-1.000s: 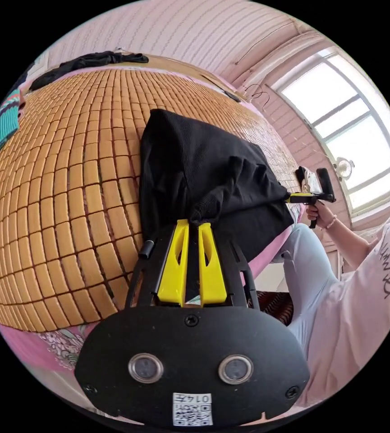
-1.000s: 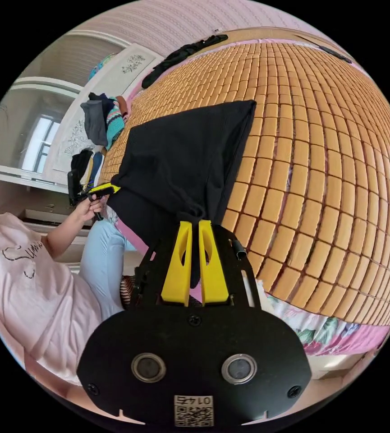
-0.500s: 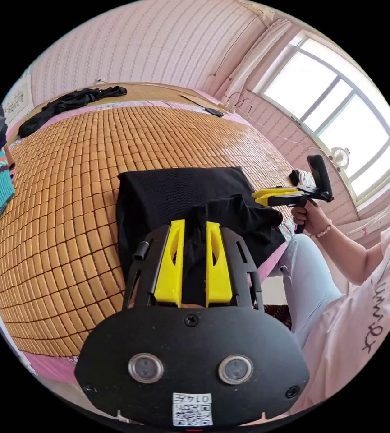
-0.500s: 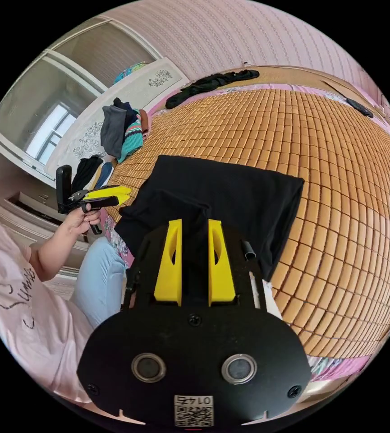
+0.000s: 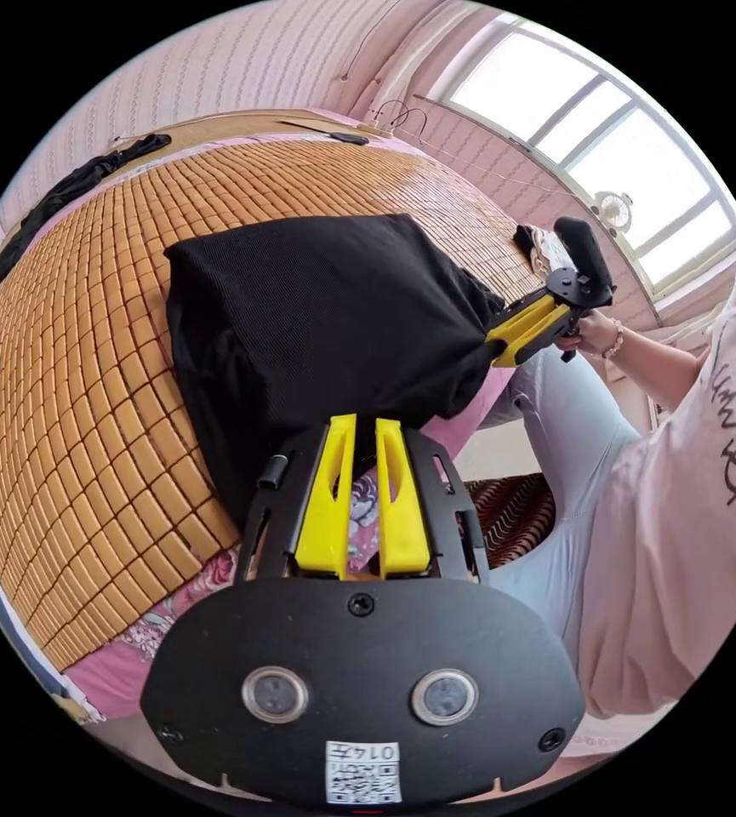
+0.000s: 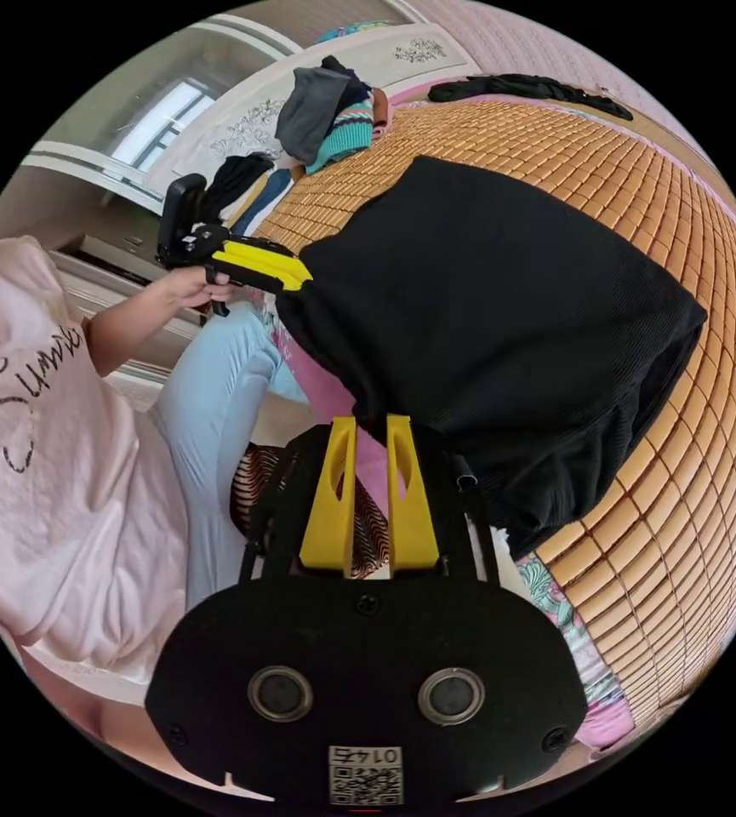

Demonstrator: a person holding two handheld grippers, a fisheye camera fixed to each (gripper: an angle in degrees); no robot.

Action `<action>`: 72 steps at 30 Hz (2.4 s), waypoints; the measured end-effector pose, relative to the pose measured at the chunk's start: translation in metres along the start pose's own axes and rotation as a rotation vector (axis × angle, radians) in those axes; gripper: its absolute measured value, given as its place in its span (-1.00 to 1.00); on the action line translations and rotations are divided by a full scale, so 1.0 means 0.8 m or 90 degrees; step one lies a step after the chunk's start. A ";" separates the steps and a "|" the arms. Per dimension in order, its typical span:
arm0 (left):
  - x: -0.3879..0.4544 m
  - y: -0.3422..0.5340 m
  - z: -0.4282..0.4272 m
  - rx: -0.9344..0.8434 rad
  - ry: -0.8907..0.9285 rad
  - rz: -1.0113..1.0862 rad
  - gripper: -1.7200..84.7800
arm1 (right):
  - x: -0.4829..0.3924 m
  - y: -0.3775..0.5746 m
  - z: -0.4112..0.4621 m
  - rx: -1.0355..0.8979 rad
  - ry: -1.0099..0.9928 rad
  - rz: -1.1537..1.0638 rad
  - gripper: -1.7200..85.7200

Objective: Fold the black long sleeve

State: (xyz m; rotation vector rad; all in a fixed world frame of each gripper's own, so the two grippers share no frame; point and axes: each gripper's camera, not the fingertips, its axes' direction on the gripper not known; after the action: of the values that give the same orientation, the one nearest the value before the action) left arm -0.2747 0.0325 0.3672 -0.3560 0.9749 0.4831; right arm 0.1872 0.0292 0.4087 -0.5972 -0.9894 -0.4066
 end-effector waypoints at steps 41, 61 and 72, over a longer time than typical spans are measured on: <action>0.155 0.003 0.155 0.109 -0.108 0.034 -0.98 | -0.056 -0.229 0.013 0.082 0.251 0.017 -0.97; 0.198 0.059 0.215 0.163 -0.081 0.066 -0.96 | 0.039 -0.214 -0.016 0.129 0.180 0.069 -0.96; 0.241 0.001 0.244 0.180 -0.059 0.160 -0.55 | 0.060 0.122 -0.025 0.111 0.122 0.365 -0.71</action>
State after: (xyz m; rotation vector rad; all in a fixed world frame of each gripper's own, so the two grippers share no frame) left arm -0.0483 0.1740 0.3039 0.0437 0.9866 0.5752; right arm 0.2797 0.0890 0.4148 -0.6397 -0.6253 0.1293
